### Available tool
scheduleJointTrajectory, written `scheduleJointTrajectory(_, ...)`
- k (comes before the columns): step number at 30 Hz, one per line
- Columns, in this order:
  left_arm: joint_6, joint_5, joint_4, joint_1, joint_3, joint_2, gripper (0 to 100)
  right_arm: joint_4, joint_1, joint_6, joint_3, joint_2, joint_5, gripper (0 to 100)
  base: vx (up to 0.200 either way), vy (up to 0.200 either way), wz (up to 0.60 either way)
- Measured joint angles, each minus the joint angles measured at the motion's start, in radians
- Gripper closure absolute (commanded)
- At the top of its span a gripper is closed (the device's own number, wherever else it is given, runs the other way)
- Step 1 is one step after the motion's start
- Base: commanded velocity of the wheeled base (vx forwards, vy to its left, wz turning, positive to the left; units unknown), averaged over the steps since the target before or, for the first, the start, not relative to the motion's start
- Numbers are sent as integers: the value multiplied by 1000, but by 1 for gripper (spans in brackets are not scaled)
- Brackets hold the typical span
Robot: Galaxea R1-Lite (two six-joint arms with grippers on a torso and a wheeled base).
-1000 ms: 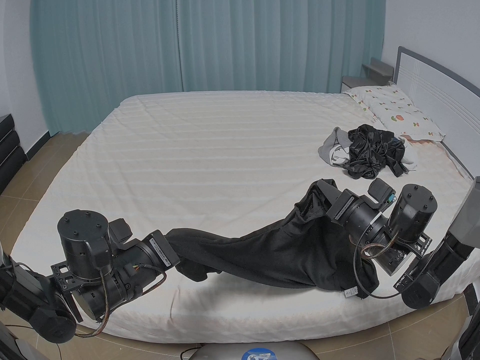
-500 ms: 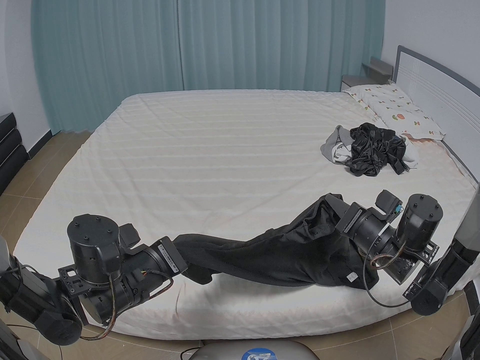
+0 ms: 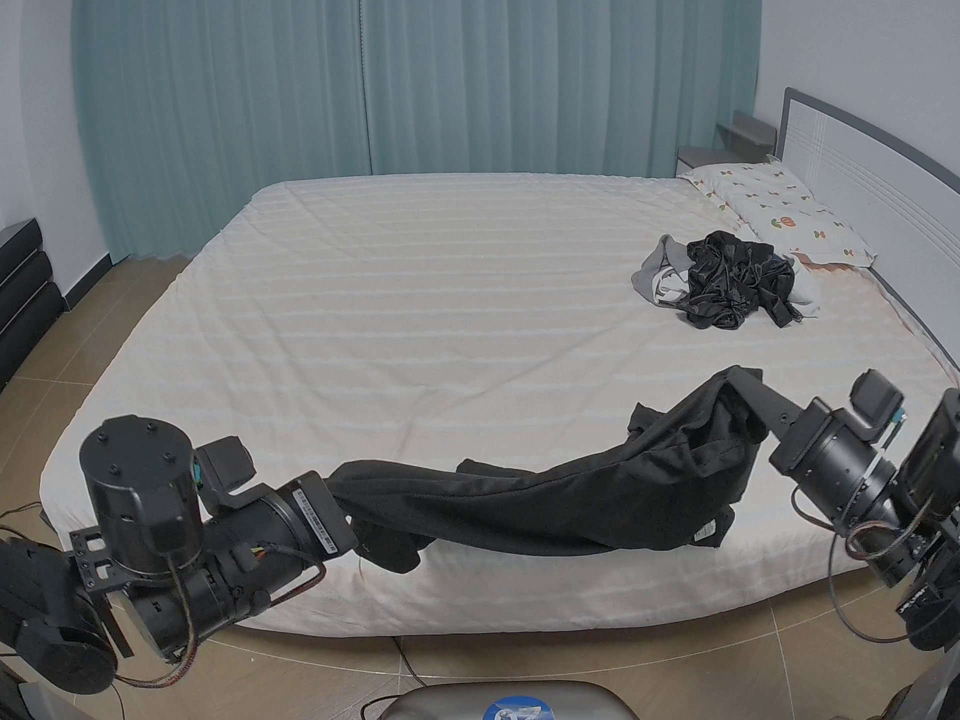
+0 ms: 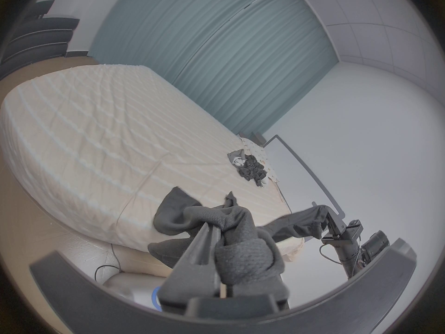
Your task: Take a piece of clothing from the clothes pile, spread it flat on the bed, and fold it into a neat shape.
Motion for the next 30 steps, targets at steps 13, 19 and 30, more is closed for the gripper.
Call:
scheduleJointTrajectory(13, 6, 24, 229, 40, -299, -112, 100, 523, -101, 48, -480, -283, 80, 100, 0, 0, 0)
scheduleJointTrajectory(19, -35, 20, 305, 103, -449, -79, 100, 670, -194, 76, -769, -237, 113, 100, 0, 0, 0)
scheduleJointTrajectory(30, -131, -71, 363, 236, -631, 130, 100, 741, -303, 88, -1020, 56, 122, 100, 145, 0, 0)
